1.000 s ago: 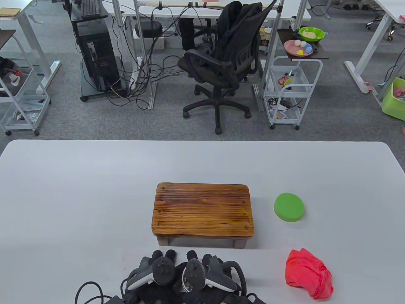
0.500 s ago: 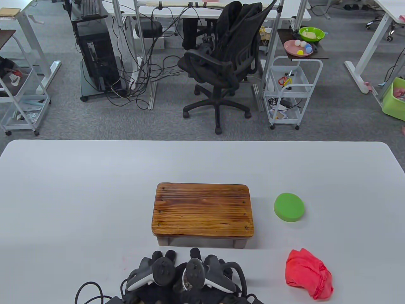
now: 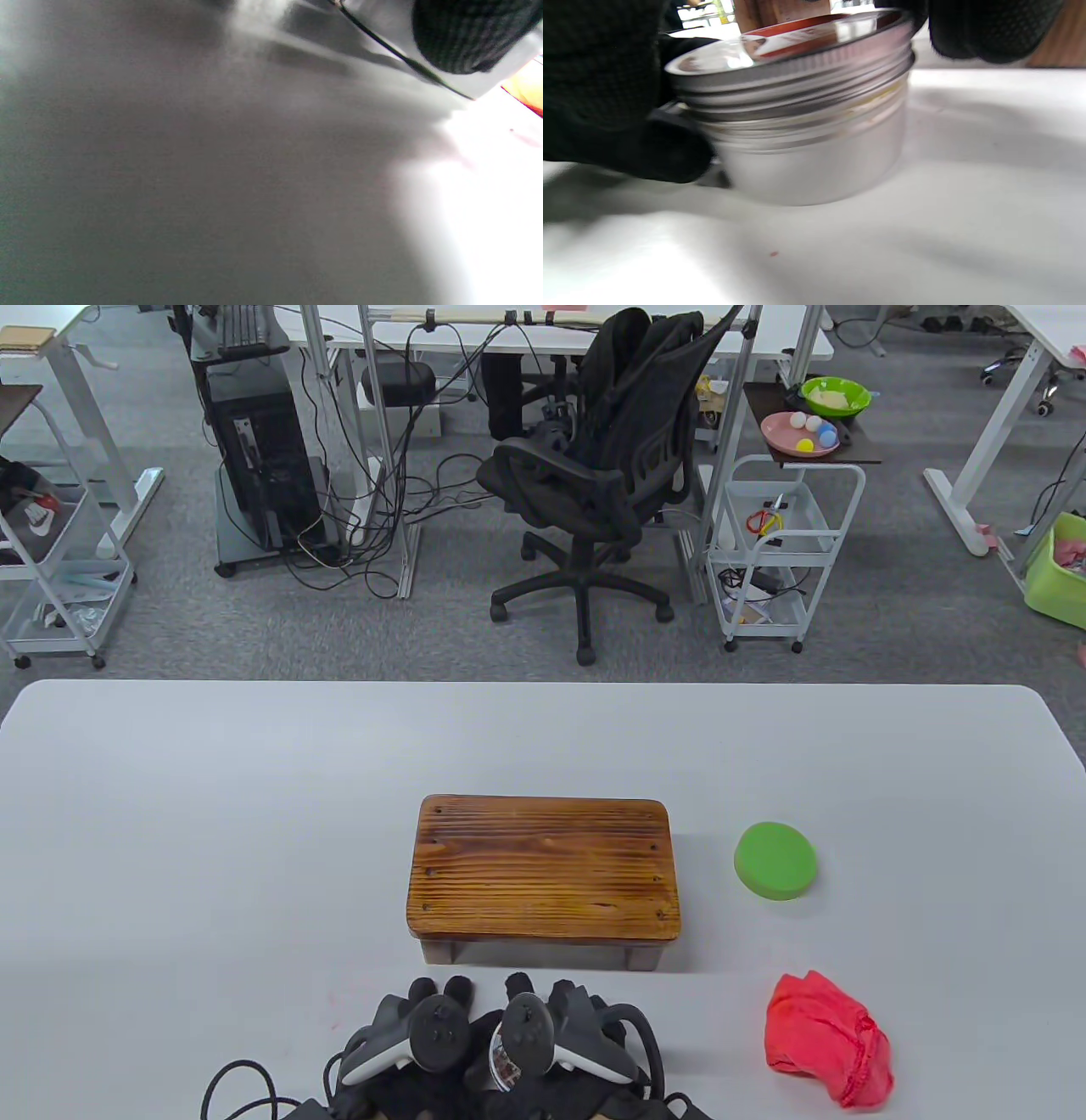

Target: Dip and apply wood wax on stool

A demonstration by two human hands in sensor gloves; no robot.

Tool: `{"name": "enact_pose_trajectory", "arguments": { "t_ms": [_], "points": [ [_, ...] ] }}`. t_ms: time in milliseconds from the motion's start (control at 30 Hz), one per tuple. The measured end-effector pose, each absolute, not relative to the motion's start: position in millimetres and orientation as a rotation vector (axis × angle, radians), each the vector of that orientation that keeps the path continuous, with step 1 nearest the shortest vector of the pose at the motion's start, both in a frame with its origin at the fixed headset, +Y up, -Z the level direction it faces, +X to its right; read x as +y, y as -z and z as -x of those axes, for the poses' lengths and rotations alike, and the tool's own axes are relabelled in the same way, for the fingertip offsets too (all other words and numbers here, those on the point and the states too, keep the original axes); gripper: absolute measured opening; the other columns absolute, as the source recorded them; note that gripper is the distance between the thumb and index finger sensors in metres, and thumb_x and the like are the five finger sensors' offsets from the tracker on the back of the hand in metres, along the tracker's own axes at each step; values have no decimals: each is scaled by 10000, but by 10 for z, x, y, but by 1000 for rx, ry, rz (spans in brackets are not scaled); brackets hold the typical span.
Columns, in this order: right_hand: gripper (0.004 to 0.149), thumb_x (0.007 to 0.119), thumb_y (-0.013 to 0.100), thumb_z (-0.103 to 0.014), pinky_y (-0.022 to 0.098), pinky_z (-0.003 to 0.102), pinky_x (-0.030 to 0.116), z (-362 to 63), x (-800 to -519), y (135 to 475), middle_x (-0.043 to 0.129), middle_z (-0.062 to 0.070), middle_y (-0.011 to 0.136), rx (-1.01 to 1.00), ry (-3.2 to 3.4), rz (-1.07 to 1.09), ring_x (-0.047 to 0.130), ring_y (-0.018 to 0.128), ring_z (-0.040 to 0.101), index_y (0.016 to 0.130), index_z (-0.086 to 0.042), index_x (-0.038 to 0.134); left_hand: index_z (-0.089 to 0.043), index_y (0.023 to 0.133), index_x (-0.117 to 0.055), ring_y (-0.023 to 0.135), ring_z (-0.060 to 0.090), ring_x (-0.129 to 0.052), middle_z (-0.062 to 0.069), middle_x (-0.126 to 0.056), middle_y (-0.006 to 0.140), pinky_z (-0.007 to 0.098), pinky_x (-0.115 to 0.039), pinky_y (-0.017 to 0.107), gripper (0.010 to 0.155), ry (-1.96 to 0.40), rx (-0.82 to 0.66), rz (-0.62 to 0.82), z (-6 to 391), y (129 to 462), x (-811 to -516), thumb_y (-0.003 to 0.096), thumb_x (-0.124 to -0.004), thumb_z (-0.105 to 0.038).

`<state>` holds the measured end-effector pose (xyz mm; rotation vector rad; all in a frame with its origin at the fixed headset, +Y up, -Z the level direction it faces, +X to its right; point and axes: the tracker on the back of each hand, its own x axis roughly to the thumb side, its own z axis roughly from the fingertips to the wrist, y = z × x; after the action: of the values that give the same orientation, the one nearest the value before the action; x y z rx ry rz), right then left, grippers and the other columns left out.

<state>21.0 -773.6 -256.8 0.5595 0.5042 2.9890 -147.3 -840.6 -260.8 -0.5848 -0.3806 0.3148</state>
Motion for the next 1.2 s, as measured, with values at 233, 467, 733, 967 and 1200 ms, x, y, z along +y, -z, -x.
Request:
{"name": "enact_pose_trajectory", "arguments": {
  "t_ms": [233, 467, 733, 967, 1200],
  "points": [
    [994, 941, 385, -650, 497, 521, 781, -183, -7750, 2571, 586, 256, 969, 532, -2942, -612, 749, 723, 567, 1047, -118, 423, -521, 1045, -285, 972, 506, 165, 81, 121, 1169, 789, -3, 596, 662, -317, -375, 582, 1468, 2606, -8408, 572, -696, -734],
    [987, 1008, 367, -538, 594, 574, 680, -164, -7773, 2594, 499, 226, 1031, 632, -2877, -732, 611, 842, 590, 1046, -123, 424, -536, 1039, -285, 973, 501, 172, 72, 126, 1169, 788, 4, 598, 657, -313, -382, 587, 1467, 2606, -8406, 568, -698, -733],
    [980, 1009, 373, -521, 614, 557, 652, -181, -7766, 2595, 467, 208, 1045, 650, -2856, -746, 573, 858, 557, 1047, -141, 409, -536, 1040, -293, 974, 500, 172, 74, 127, 1168, 788, 4, 598, 649, -313, -382, 587, 1472, 2606, -8405, 573, -698, -731],
    [981, 1012, 370, -519, 602, 520, 667, -193, -7751, 2596, 467, 222, 1045, 651, -2857, -746, 588, 834, 534, 1046, -141, 409, -543, 1038, -302, 975, 500, 172, 74, 126, 1169, 788, 5, 599, 633, -312, -381, 587, 1477, 2609, -8403, 580, -697, -730],
    [988, 1014, 365, -516, 592, 509, 677, -208, -7735, 2594, 465, 233, 1044, 629, -2854, -747, 597, 817, 531, 1045, -135, 406, -552, 1037, -306, 976, 498, 171, 73, 126, 1170, 788, 5, 600, 614, -313, -381, 587, 1481, 2610, -8401, 592, -690, -729]
  ]
}}
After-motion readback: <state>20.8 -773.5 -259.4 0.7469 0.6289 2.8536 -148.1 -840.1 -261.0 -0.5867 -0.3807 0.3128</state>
